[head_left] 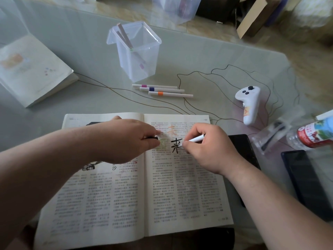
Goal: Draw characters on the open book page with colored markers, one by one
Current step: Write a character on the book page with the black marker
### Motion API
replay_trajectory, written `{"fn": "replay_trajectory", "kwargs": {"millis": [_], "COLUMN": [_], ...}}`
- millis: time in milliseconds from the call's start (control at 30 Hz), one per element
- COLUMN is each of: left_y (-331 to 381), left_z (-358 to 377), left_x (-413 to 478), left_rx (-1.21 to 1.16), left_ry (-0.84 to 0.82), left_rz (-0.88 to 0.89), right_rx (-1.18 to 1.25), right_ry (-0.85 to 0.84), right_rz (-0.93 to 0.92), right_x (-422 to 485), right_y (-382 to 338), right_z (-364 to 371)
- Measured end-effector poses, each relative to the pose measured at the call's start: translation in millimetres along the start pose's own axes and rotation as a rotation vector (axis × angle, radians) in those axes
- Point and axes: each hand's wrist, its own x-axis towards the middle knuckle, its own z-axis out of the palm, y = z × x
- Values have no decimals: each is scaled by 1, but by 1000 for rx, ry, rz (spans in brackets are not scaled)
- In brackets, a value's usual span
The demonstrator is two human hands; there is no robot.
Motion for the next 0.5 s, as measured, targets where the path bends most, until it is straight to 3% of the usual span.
{"fn": "replay_trajectory", "kwargs": {"millis": [267,500], "left_y": [-10,-12], "left_z": [7,10], "left_x": [4,10], "left_rx": [1,-196], "left_ry": [39,290], "left_rz": [48,183], "right_rx": [-52,441], "right_ry": [-37,50], "right_rz": [24,9], "right_x": [4,4], "right_y": [2,-10], "right_z": [-9,-20]}}
